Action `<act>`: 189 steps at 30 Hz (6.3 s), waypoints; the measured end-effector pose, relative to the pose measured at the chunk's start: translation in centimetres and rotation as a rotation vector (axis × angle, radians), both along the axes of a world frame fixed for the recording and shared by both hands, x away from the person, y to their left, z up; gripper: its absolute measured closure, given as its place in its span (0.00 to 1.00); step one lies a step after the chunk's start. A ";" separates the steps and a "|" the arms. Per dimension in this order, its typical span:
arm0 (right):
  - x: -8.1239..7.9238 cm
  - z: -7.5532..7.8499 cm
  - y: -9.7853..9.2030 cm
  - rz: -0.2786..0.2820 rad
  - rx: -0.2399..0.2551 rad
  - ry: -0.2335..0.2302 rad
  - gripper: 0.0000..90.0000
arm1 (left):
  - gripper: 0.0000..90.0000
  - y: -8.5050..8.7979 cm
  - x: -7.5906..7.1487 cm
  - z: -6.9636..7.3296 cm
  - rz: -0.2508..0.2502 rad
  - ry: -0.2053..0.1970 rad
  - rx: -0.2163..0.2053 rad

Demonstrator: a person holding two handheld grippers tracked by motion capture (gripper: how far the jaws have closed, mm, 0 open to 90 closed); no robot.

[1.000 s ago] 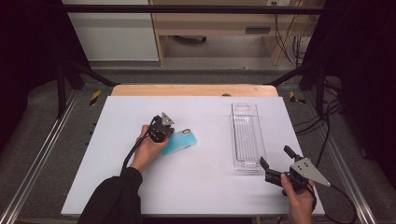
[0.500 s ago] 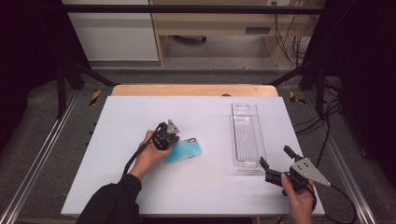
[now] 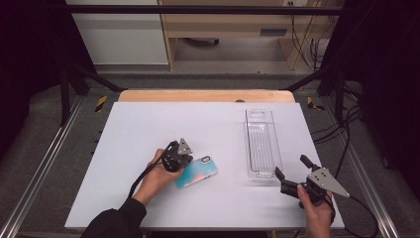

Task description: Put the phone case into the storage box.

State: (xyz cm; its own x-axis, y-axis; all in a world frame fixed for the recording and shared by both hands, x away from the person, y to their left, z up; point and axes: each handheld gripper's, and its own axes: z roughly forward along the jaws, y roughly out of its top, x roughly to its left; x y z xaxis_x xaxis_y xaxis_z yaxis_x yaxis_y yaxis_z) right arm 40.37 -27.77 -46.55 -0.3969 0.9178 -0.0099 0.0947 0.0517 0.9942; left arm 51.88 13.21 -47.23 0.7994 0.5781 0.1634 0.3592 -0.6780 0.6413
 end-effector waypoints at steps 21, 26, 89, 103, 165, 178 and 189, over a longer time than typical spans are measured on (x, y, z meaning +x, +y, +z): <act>0.0 0.0 0.0 0.004 0.000 0.001 0.03 | 1.00 -0.5 -2.2 0.1 -0.032 -0.007 0.007; 0.0 0.0 0.0 -0.001 0.004 -0.002 0.03 | 0.75 0.2 -2.3 1.2 0.002 -0.084 -0.075; 0.0 0.0 0.1 0.005 -0.002 0.006 0.03 | 0.05 0.9 -5.4 0.3 -0.140 0.136 0.007; 0.0 0.0 0.1 0.005 -0.001 0.008 0.03 | 0.05 1.0 -5.5 -0.2 -0.142 0.154 0.020; 2.0 8.4 6.4 0.159 0.041 0.201 0.09 | 0.18 3.6 -8.3 1.9 0.046 -0.309 -0.415; 5.0 8.8 13.2 0.308 0.025 0.314 0.14 | 0.18 4.1 -9.0 2.6 0.065 -0.360 -0.436; 6.0 8.6 15.9 0.399 0.096 0.392 0.20 | 0.18 4.0 -9.3 2.9 0.066 -0.383 -0.464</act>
